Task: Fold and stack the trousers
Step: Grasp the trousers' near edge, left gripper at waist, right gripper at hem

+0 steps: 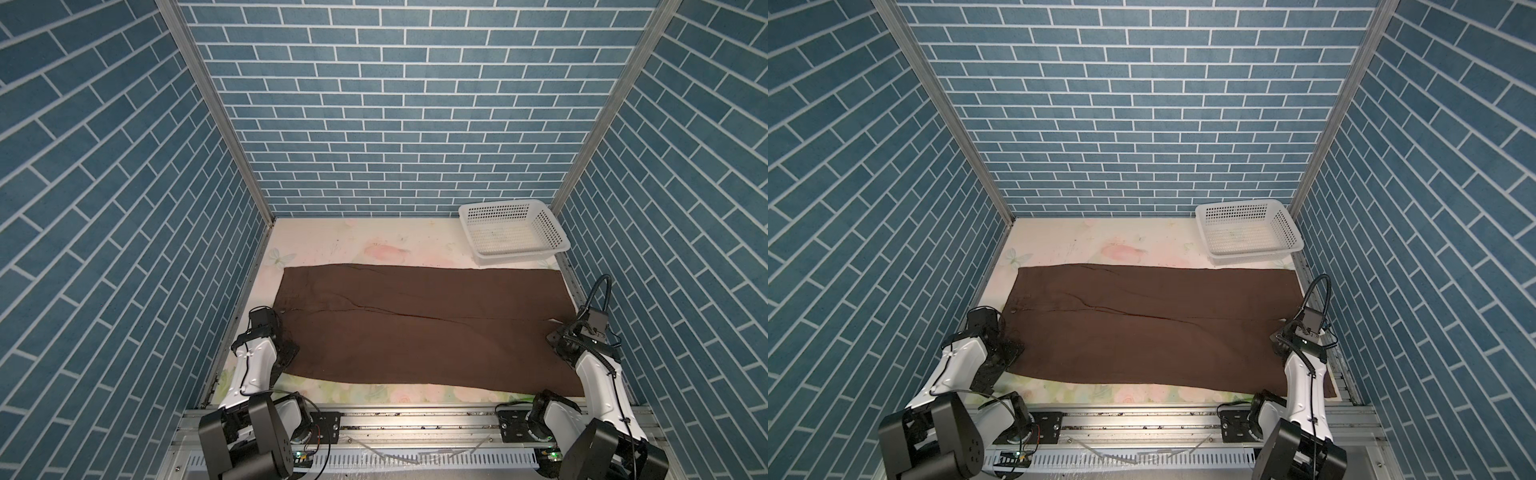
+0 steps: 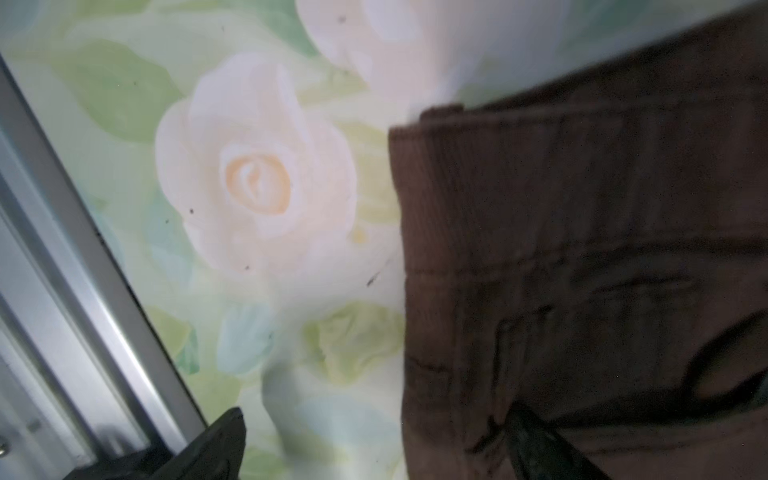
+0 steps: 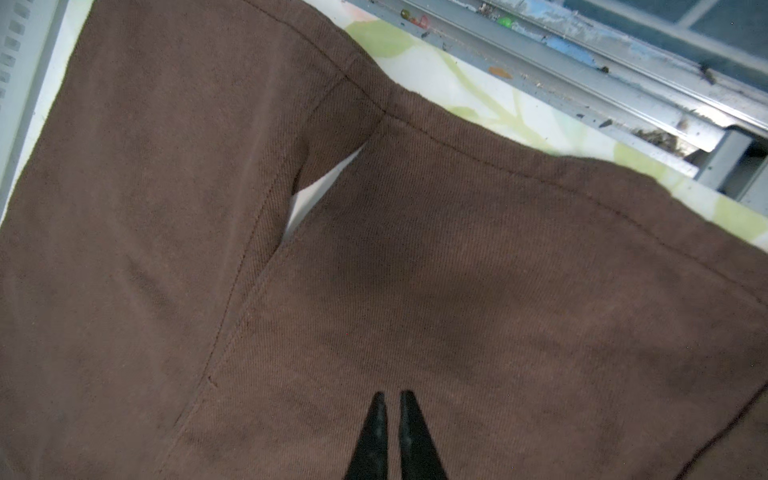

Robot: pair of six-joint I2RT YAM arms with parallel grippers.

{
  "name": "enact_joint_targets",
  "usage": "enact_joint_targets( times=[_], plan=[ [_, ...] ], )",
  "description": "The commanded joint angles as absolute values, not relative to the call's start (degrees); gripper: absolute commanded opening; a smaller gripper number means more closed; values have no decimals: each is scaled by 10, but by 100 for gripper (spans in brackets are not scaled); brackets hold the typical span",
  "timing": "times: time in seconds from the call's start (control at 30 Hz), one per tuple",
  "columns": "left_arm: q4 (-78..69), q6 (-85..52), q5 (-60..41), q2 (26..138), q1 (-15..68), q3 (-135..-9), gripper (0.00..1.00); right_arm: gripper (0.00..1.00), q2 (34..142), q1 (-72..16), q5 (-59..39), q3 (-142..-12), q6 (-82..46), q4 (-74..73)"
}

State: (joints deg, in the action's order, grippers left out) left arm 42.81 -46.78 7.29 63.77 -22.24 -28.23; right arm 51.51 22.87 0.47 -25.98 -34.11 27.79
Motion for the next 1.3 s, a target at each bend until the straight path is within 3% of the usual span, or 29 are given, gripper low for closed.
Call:
enact_joint_targets(
  times=[0.0, 0.03, 0.17, 0.23, 0.47, 0.77, 0.9, 0.97, 1.27],
  plan=[
    [373, -453, 51, 675, -231, -274, 85, 11, 516, 226, 3, -285, -337, 277],
    [365, -450, 47, 683, -233, -276, 73, 11, 517, 226, 3, -285, -337, 278],
    [366, -439, 49, 697, -259, -288, 12, 11, 519, 227, 4, -285, -337, 277],
    [378, -436, 48, 692, -289, -290, 0, 10, 520, 227, 5, -285, -337, 276],
    [414, -387, 13, 603, -447, -298, 0, 10, 526, 227, 6, -284, -338, 273],
    [397, -374, -35, 608, -456, -291, 1, 12, 530, 226, 15, -286, -334, 283],
    [383, -370, -52, 610, -456, -278, 3, 22, 523, 224, 58, -299, -347, 322],
    [380, -369, -61, 608, -455, -278, 3, 35, 518, 226, 90, -296, -371, 340],
    [341, -349, -109, 604, -454, -267, 5, 77, 528, 240, 173, -314, -471, 432]
  ],
)
